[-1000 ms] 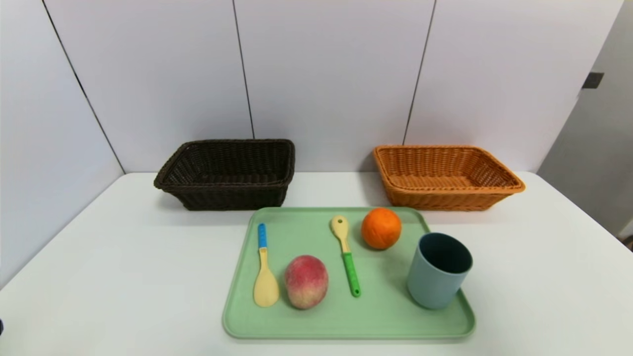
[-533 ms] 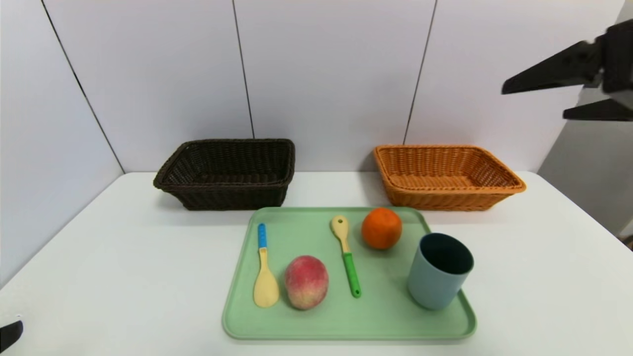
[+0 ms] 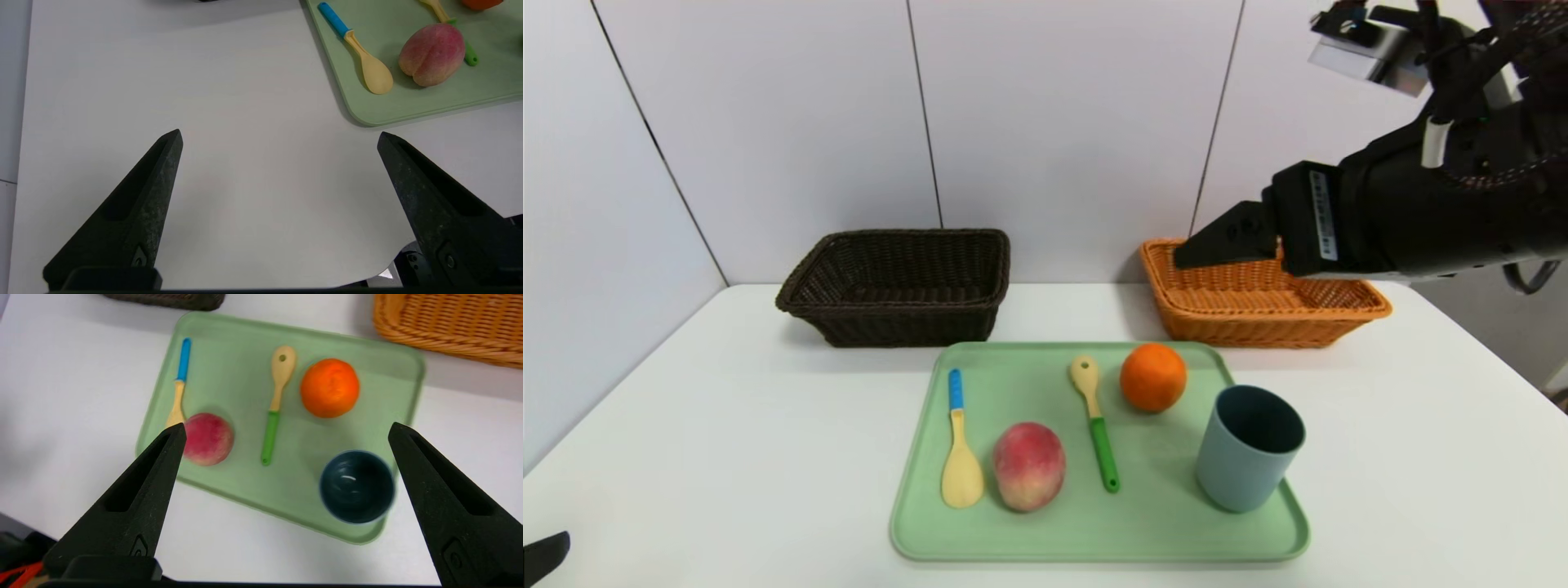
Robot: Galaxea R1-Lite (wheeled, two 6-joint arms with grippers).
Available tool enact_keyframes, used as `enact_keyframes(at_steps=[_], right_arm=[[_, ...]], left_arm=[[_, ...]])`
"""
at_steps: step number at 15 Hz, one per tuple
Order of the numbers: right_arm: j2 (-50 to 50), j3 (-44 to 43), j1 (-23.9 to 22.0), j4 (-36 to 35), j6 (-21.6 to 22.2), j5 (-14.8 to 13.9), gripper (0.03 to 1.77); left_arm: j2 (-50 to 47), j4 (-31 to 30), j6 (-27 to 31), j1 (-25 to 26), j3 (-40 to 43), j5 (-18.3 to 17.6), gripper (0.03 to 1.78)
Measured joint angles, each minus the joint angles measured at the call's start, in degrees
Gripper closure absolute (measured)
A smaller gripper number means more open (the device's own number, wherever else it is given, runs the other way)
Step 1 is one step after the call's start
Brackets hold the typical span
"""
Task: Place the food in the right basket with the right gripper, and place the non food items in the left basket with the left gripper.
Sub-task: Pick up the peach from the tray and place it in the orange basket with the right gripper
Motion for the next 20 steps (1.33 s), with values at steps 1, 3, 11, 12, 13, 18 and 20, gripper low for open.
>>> enact_keyframes(at_steps=[1, 3, 11, 12, 13, 18, 20], right_arm=[[1.5, -0.9, 1.5, 0.0, 0.2, -0.2, 0.09], [5.2, -3.1, 3.4, 0.1, 1.1, -0.9, 0.09], [21.3, -9.5, 11.6, 1.9, 5.8, -6.4, 0.09], [22.9, -10.1, 12.0, 2.8, 5.9, -6.8, 0.09], [24.3, -10.5, 12.1, 3.5, 6.0, -6.9, 0.09], [29.6, -10.9, 12.3, 3.8, 8.9, -6.9, 0.09], [31.1, -10.9, 12.2, 3.7, 9.6, -6.9, 0.09]], left_arm=[[1.1, -0.1, -0.7, 0.0, -0.2, -0.4, 0.12], [3.4, -0.9, -2.0, 0.0, -0.3, -0.5, 0.12], [13.2, -4.6, -4.4, -1.7, -3.3, -0.1, 0.12], [14.2, -4.5, -4.6, -2.8, -3.9, 0.0, 0.12], [15.1, -4.5, -4.6, -3.7, -4.3, 0.3, 0.12], [18.4, -11.4, -4.2, -5.6, -3.3, 1.8, 0.12], [19.0, -16.5, -4.0, -6.2, -1.3, 1.6, 0.12]])
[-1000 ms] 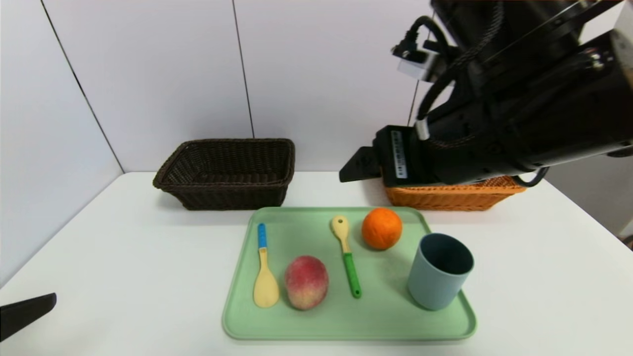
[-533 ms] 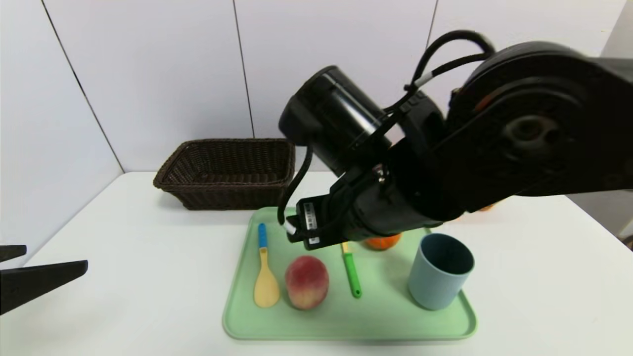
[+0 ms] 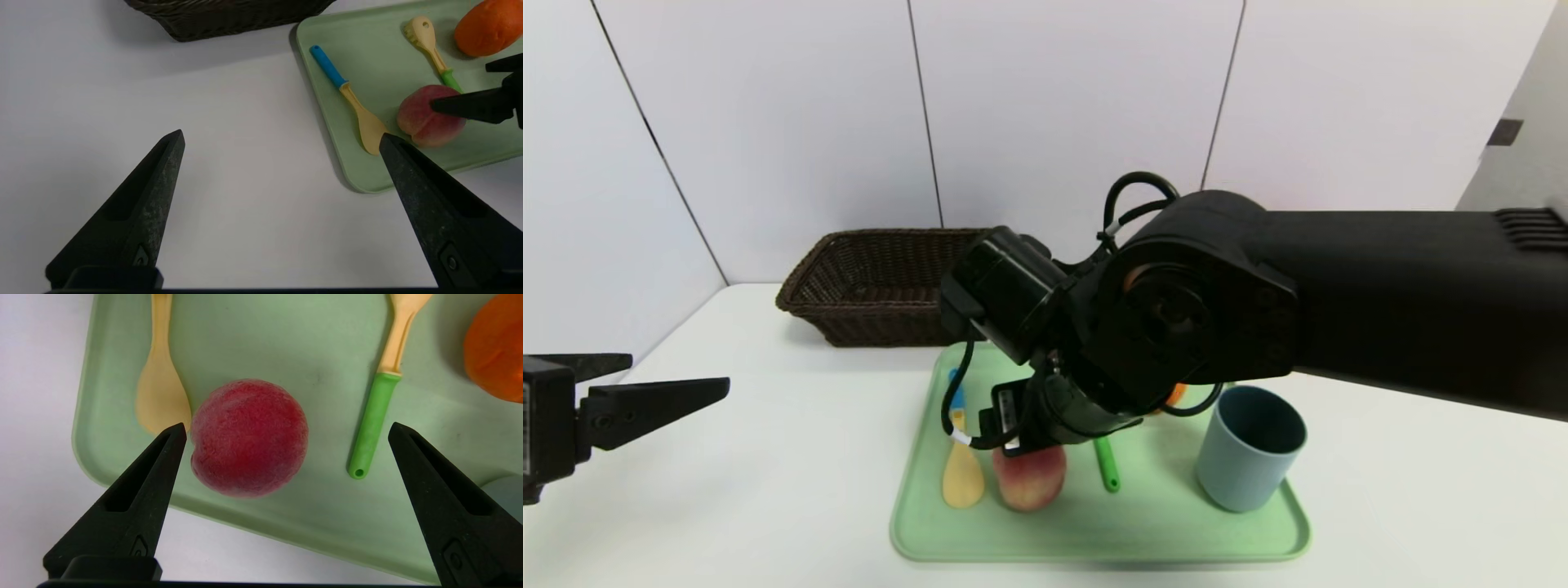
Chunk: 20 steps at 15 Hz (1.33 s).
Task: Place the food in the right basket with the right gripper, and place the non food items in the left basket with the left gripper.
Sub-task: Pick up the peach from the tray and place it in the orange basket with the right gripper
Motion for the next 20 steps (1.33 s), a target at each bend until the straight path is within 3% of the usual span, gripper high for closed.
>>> enact_keyframes(at_steps=[2, 20], right_arm=[[1.2, 0.0, 0.0, -0.1, 0.2, 0.2, 0.09], [5.2, 0.0, 0.3, -0.3, 1.6, 1.8, 0.09]], left_arm=[[0.5, -2.9, 0.0, -0.6, 1.6, -0.1, 0.12], [1.5, -2.6, -0.4, -3.0, 1.7, 0.0, 0.12]])
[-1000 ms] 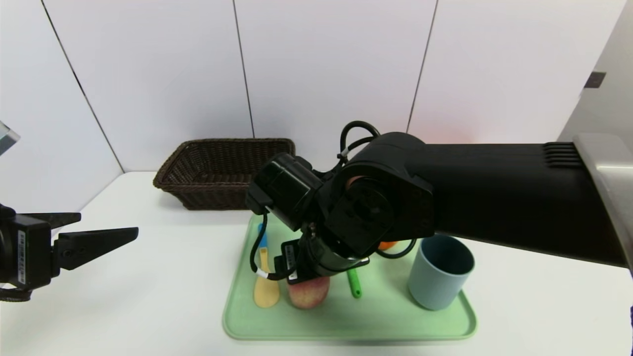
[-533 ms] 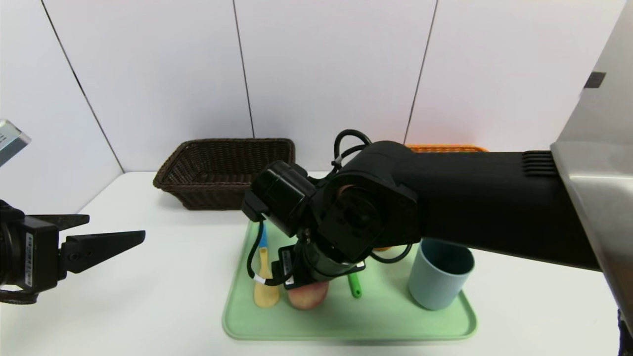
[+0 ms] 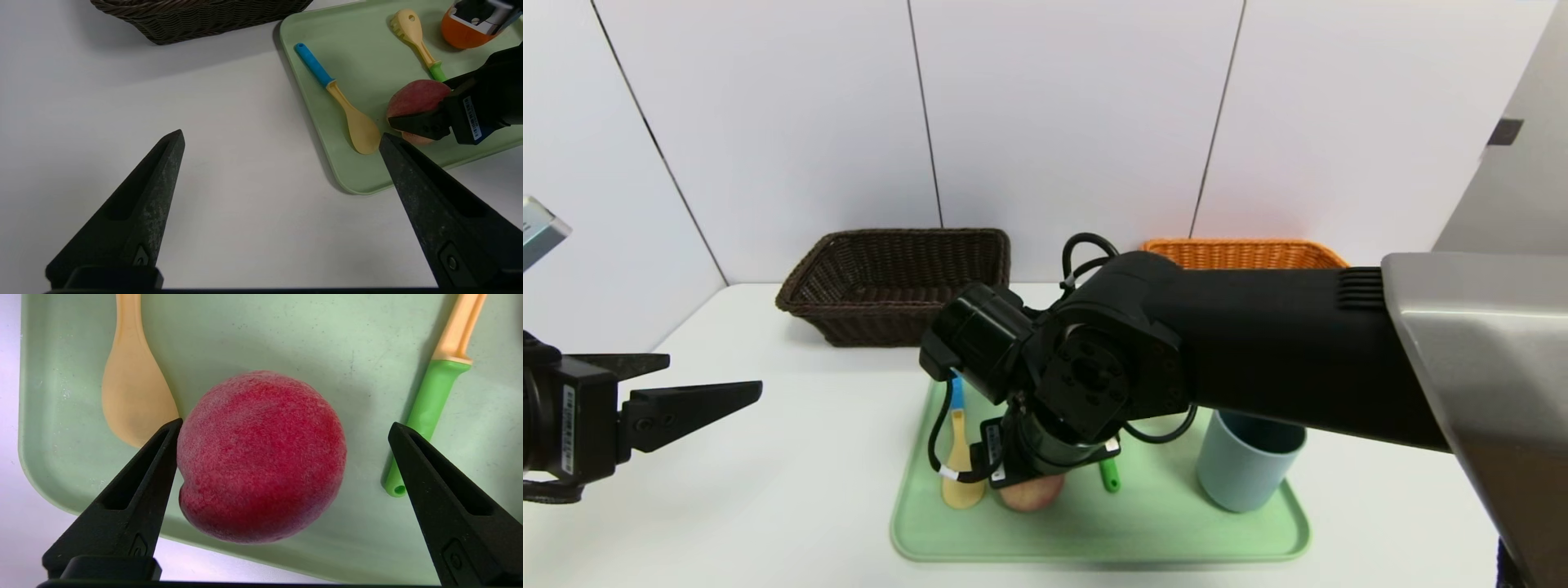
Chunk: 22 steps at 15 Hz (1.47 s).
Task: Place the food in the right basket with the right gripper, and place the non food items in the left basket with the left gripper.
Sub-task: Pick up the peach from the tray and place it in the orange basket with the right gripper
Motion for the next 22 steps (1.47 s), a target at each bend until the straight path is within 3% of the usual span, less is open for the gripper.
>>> enact_keyframes(at_steps=[16, 19, 22], right_arm=[[0.6, 0.0, 0.5, -0.7, 1.0, 0.7, 0.09], [0.5, 0.0, 0.5, -1.0, 1.0, 0.3, 0.57], [0.5, 0.0, 0.5, -1.1, 1.0, 0.3, 0.7]], left_arm=[[-0.7, 0.4, 0.1, -0.9, 0.3, 0.0, 0.12], [-1.1, 1.1, 0.1, -1.2, 0.3, 0.0, 0.12], [-1.4, 1.6, 0.1, -1.4, 0.3, 0.0, 0.12]])
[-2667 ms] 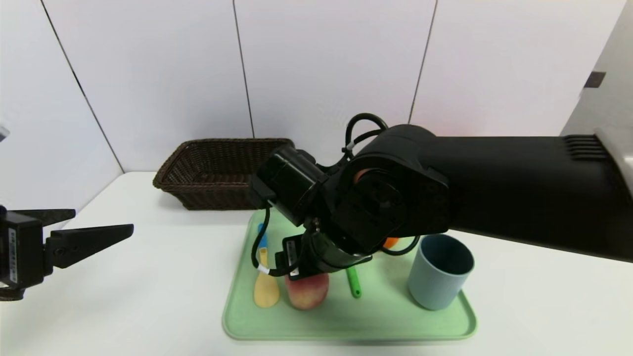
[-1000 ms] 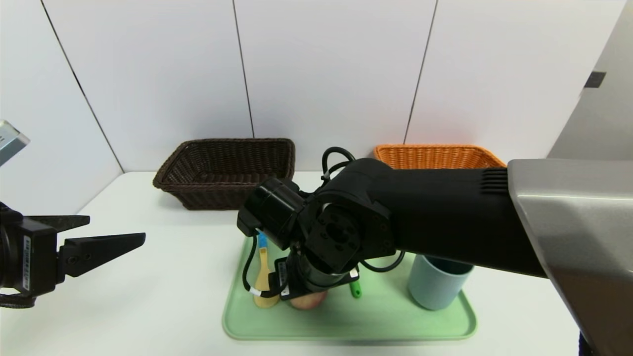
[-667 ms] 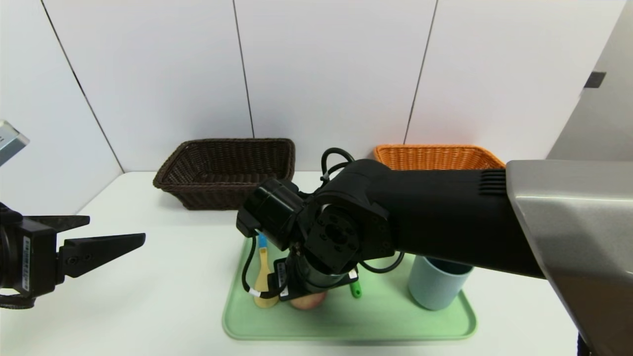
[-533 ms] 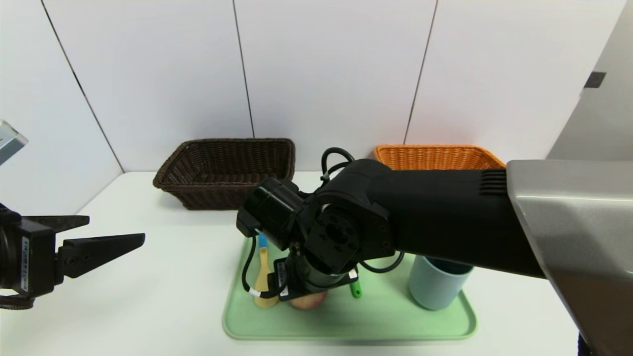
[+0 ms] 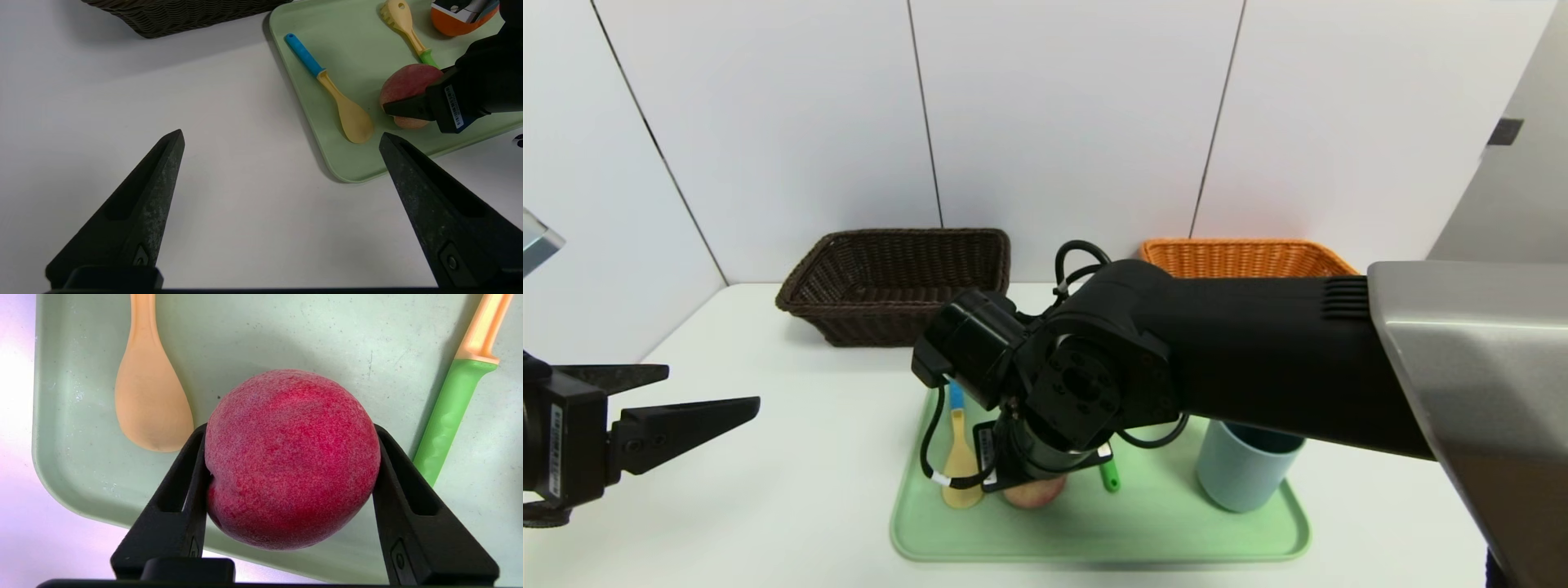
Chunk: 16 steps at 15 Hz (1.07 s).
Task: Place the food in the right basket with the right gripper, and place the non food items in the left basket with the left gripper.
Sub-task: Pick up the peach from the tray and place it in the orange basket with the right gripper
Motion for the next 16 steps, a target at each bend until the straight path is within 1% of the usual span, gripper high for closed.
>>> enact_keyframes(at_steps=[6, 8, 10, 12, 13, 14, 16], right_arm=[[-1.7, 0.0, 0.4, -0.8, -0.7, -0.3, 0.71], [-4.5, -0.2, 0.3, -3.4, -2.2, -0.6, 0.71], [-7.8, -0.3, -0.9, -5.5, -4.9, -1.5, 0.71], [-11.1, -0.3, -3.7, -9.8, -9.1, -3.1, 0.71], [-12.6, -0.4, -5.7, -12.6, -11.4, -4.3, 0.71], [-14.0, -0.4, -8.1, -15.4, -13.6, -5.0, 0.72], [-16.0, -0.4, -13.7, -18.9, -16.6, -5.3, 0.72]], left_arm=[[-0.3, 0.1, -0.1, 0.0, -0.2, 0.0, 0.12], [-0.6, 0.2, -0.1, 0.0, -0.2, 0.0, 0.12], [-0.8, 0.2, -0.1, 0.0, -0.4, 0.0, 0.12], [-0.8, 0.6, -0.1, 0.0, -1.2, 0.2, 0.12], [-0.8, 1.9, -0.1, 0.0, -2.0, 0.2, 0.12], [-0.7, 3.9, -0.2, 0.0, -3.2, 0.1, 0.12], [-0.7, 7.1, -0.3, 0.0, -5.2, 0.0, 0.12]])
